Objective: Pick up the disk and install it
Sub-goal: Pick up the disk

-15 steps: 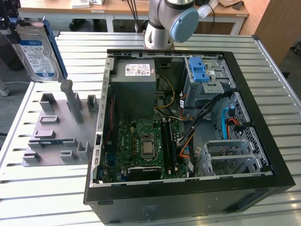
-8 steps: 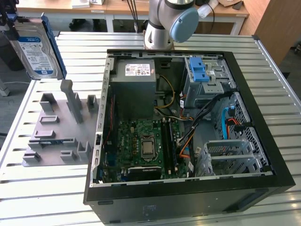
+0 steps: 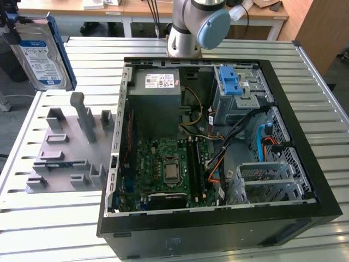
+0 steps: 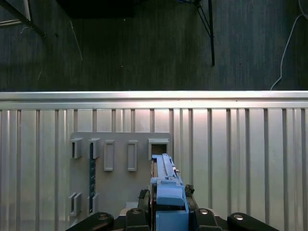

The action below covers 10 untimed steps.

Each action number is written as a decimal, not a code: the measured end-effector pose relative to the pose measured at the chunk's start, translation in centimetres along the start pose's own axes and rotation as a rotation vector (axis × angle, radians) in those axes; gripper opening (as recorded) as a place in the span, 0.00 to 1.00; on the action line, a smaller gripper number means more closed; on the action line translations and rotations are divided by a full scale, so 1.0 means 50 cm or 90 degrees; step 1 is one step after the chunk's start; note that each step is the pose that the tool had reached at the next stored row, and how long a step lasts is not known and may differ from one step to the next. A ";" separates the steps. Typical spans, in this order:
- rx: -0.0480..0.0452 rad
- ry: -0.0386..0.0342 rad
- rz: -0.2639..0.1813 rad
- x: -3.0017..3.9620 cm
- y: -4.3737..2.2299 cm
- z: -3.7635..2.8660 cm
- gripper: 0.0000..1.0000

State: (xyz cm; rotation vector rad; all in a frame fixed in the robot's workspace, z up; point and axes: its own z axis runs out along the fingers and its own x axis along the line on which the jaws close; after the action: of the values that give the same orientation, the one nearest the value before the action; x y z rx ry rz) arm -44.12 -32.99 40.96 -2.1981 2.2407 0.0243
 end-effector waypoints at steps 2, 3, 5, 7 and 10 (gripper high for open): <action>0.0001 0.0000 0.000 0.000 0.000 -0.001 0.36; 0.0001 0.0000 0.000 0.000 0.000 -0.002 0.36; 0.0000 0.0000 0.000 0.000 0.000 -0.004 0.36; 0.0000 0.0000 0.000 0.000 0.000 -0.006 0.36; 0.0000 0.0000 0.000 0.000 0.000 -0.009 0.36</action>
State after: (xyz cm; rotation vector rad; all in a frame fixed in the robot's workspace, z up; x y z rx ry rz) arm -44.12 -32.99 41.41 -2.1980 2.2407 0.0243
